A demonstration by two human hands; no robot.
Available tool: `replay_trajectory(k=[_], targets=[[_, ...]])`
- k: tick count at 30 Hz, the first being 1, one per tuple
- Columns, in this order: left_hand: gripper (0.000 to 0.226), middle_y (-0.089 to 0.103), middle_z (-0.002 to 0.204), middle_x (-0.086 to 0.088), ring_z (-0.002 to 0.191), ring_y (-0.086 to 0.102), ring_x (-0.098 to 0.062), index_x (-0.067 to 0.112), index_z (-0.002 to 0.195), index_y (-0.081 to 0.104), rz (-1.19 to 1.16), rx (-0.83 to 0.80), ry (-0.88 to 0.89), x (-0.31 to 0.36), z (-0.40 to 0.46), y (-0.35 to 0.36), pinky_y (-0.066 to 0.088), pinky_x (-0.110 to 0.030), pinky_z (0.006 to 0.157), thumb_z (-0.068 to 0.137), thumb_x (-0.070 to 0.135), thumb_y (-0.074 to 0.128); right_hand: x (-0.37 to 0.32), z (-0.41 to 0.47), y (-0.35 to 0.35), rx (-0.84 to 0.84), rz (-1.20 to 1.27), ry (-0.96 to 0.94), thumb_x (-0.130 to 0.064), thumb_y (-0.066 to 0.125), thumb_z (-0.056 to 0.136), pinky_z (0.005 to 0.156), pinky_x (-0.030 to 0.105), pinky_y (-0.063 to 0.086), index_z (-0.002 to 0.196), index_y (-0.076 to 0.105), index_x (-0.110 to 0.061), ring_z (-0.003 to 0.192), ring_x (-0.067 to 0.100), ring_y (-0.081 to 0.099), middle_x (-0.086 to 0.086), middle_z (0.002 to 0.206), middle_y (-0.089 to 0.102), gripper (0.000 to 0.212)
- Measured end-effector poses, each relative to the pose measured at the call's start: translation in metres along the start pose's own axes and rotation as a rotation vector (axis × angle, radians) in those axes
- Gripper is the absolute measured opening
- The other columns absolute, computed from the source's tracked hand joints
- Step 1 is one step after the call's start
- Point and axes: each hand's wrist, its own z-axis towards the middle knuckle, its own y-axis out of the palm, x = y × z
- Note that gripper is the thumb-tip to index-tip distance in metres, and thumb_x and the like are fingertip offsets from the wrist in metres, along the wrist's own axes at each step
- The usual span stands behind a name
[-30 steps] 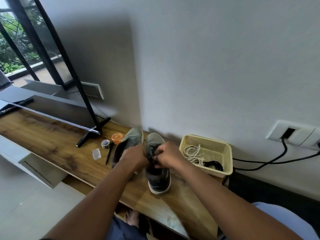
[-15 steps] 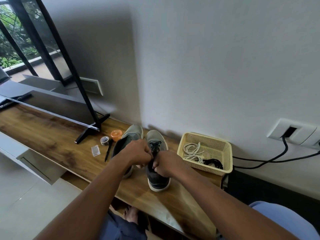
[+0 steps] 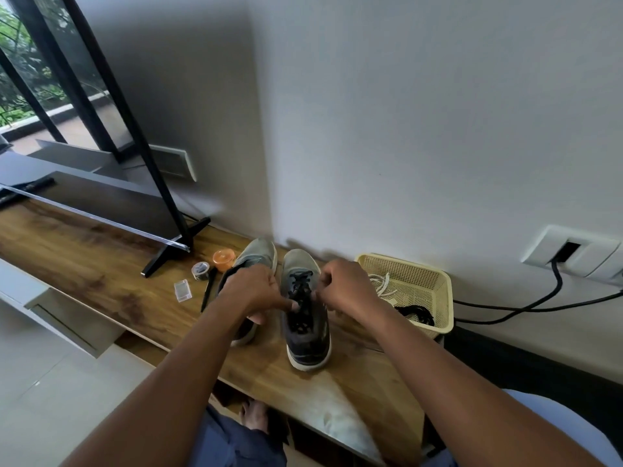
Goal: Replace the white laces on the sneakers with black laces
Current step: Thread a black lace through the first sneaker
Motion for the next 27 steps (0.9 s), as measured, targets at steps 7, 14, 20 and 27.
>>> replay_trajectory(k=[7,14,20,27], targets=[[0.011,0.076,0.09,0.007,0.085,0.071,-0.011,0.026,0.095,0.082,-0.031,0.245,0.161,0.007,0.002,0.014,0.061,-0.032,0.078,0.09,0.036,0.082,0.001,0.006,0.036,0.151,0.0,0.0,-0.044,0.08,0.083,0.067,0.031,0.046,0.087,0.068,-0.022,0.086,0.022,0.067,-0.001,0.089,0.07,0.025],[0.017,0.074,0.081,0.008,0.082,0.071,-0.011,0.023,0.075,0.076,-0.044,0.239,0.139,0.009,0.006,0.026,0.063,-0.036,0.081,0.074,0.019,0.092,0.003,-0.003,0.046,0.124,-0.077,-0.018,-0.022,0.075,0.077,0.065,0.037,0.049,0.098,0.054,-0.019,0.092,0.033,0.066,0.008,0.103,0.065,0.03],[0.02,0.07,0.096,-0.005,0.092,0.068,-0.03,0.019,0.099,0.059,0.094,0.219,0.134,0.009,0.005,0.037,0.058,-0.043,0.084,0.084,0.023,0.072,0.003,-0.007,0.059,0.129,-0.22,-0.29,-0.019,0.062,0.08,0.063,0.037,0.043,0.113,0.061,-0.028,0.085,0.033,0.061,0.007,0.111,0.051,0.035],[0.023,0.069,0.098,-0.008,0.094,0.068,-0.031,0.017,0.099,0.058,0.068,0.123,0.084,0.013,0.007,0.034,0.062,-0.045,0.086,0.08,0.016,0.07,0.001,-0.006,0.055,0.114,-0.301,-0.239,-0.036,0.057,0.092,0.065,0.039,0.051,0.092,0.074,-0.015,0.083,0.032,0.062,0.008,0.106,0.054,0.027]])
